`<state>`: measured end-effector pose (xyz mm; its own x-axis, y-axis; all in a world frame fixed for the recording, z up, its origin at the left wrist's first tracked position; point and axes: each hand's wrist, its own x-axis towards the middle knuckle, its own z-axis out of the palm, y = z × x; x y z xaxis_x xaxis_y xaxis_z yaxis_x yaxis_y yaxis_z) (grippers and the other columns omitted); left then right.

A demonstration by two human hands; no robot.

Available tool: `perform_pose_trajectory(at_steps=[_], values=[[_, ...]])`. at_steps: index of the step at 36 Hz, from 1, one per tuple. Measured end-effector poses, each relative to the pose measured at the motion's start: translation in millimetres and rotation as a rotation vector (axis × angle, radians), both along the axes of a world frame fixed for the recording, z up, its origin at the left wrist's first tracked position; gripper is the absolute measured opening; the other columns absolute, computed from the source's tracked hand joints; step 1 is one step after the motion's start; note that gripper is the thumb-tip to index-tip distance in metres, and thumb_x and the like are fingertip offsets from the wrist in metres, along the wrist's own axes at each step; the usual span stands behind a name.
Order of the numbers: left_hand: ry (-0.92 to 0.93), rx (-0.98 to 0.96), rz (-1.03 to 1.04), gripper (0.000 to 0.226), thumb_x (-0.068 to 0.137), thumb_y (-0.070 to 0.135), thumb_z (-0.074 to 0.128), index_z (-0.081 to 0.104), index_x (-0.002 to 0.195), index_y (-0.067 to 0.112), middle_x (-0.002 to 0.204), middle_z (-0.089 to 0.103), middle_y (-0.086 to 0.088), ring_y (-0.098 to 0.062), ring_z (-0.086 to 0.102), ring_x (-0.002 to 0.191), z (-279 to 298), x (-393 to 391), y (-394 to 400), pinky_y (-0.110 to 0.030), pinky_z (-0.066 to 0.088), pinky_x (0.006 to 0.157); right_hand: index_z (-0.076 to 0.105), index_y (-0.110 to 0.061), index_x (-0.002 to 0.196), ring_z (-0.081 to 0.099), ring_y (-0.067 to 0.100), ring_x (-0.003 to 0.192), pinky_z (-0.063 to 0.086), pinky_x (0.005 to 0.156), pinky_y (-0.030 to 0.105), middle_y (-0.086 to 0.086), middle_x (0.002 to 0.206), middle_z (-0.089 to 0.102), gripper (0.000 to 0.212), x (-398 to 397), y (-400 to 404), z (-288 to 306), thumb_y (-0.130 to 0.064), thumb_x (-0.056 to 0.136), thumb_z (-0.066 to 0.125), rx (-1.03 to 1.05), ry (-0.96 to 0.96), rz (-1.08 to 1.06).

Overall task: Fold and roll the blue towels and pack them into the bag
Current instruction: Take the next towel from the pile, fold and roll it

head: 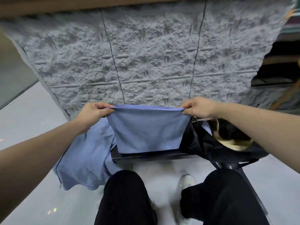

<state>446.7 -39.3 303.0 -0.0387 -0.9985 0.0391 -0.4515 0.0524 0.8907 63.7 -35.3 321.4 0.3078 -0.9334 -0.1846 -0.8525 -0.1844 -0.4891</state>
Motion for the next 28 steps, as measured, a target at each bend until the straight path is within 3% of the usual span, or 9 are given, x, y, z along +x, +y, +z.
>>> perform_pose_trajectory(at_steps=[4,7,11,14,17,21,24,26,28], values=[[-0.003,0.011,-0.031,0.029,0.088,0.008,0.068,0.079,0.074,0.03,0.083,0.074,0.007,-0.004,0.065,0.077,21.1,-2.0,10.2,-0.01,0.051,0.071,0.068,-0.042,0.076,0.062,0.013,0.094,0.046,0.088,0.024,-0.01,0.101,0.068,0.034,-3.1,10.3,19.5,-0.011,0.089,0.065,-0.04,-0.04,0.003],[-0.06,0.024,-0.045,0.031,0.087,0.011,0.071,0.078,0.069,0.035,0.076,0.073,0.015,0.0,0.064,0.073,36.9,-2.8,15.6,-0.011,0.049,0.069,0.068,-0.04,0.077,0.064,0.02,0.096,0.049,0.093,0.033,-0.006,0.103,0.07,0.029,-6.5,16.5,32.4,-0.011,0.086,0.069,-0.035,0.019,0.023],[-0.083,0.035,-0.052,0.012,0.085,0.018,0.074,0.079,0.076,0.025,0.077,0.073,0.01,-0.009,0.062,0.079,54.0,-1.7,20.5,-0.025,0.047,0.076,0.069,-0.037,0.077,0.059,0.01,0.092,0.044,0.085,0.023,-0.013,0.098,0.067,0.025,-9.3,25.4,49.9,-0.013,0.085,0.071,-0.098,-0.01,-0.008],[-0.119,0.068,-0.063,0.004,0.084,0.021,0.075,0.078,0.082,0.023,0.083,0.074,0.001,-0.015,0.064,0.083,62.1,-1.8,24.0,-0.037,0.051,0.086,0.068,-0.04,0.076,0.06,0.009,0.083,0.045,0.076,0.025,-0.011,0.09,0.071,0.026,-9.0,31.4,56.5,-0.015,0.081,0.073,-0.088,0.069,0.031],[-0.101,0.119,-0.105,0.013,0.085,0.016,0.074,0.077,0.073,0.021,0.08,0.073,0.002,-0.013,0.066,0.08,65.5,-5.0,27.0,-0.024,0.056,0.076,0.069,-0.04,0.076,0.061,0.008,0.077,0.047,0.069,0.023,-0.008,0.087,0.072,0.025,-10.2,34.7,59.0,-0.015,0.08,0.073,-0.035,0.123,0.042],[-0.091,0.126,-0.152,0.011,0.085,0.011,0.074,0.075,0.075,0.016,0.084,0.072,0.001,-0.013,0.066,0.081,64.8,-5.0,29.6,-0.019,0.057,0.075,0.078,-0.024,0.086,0.068,0.022,0.09,0.055,0.084,0.036,0.004,0.097,0.074,0.012,-14.3,36.9,59.2,-0.014,0.082,0.072,0.052,0.019,0.021],[-0.104,0.122,-0.149,0.008,0.085,0.009,0.073,0.075,0.078,0.01,0.091,0.072,0.002,-0.011,0.067,0.081,61.1,-3.5,27.6,-0.016,0.055,0.07,0.078,-0.011,0.087,0.068,0.02,0.087,0.058,0.088,0.036,0.004,0.092,0.074,0.01,-18.1,36.5,55.1,-0.009,0.086,0.068,0.124,-0.12,-0.012],[-0.104,0.133,-0.157,0.013,0.085,0.009,0.073,0.076,0.072,0.013,0.091,0.072,0.004,-0.011,0.067,0.082,57.5,-2.2,25.3,-0.018,0.055,0.072,0.075,-0.004,0.088,0.066,0.017,0.085,0.057,0.089,0.034,0.007,0.086,0.072,0.013,-19.6,35.1,53.6,-0.006,0.089,0.062,0.196,-0.12,0.014],[-0.101,0.146,-0.166,0.014,0.084,0.01,0.074,0.076,0.071,0.014,0.093,0.072,0.002,-0.015,0.067,0.087,52.8,-0.3,21.8,-0.026,0.056,0.08,0.074,-0.002,0.095,0.067,0.019,0.09,0.057,0.091,0.035,0.014,0.096,0.072,0.017,-19.3,32.5,50.5,-0.004,0.091,0.057,0.252,-0.101,0.041]])
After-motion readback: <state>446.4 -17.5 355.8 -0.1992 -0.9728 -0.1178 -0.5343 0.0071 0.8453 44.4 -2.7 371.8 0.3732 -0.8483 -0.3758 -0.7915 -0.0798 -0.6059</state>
